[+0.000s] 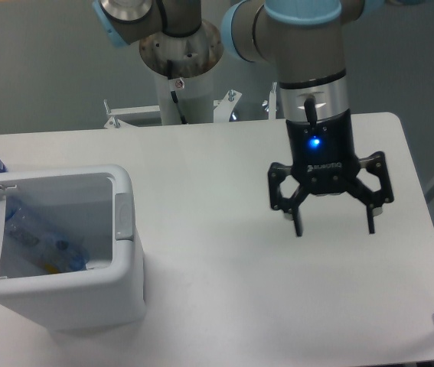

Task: Place the trash in the trash can

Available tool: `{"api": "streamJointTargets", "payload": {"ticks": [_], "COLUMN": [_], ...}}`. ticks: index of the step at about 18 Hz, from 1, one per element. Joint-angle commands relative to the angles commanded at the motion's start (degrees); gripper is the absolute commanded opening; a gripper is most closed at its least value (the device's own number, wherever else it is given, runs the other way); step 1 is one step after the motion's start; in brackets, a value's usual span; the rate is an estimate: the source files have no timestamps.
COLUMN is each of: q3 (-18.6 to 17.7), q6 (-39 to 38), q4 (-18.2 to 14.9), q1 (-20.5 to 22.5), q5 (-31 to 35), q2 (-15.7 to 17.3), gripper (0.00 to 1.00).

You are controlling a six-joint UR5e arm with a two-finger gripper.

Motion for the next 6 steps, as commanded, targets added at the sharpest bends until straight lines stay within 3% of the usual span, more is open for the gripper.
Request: {"api": "streamJointTargets", "payload": {"ticks": [2, 6], "q3": [0.0, -0.1], "q6": [2.0, 1.8], "q4": [-2.9, -3.3], "q1": [0.4, 0.8], "q5": [0.2, 0.2], "q2": [0.7, 1.1], "gripper": [1.00, 1.00]}}
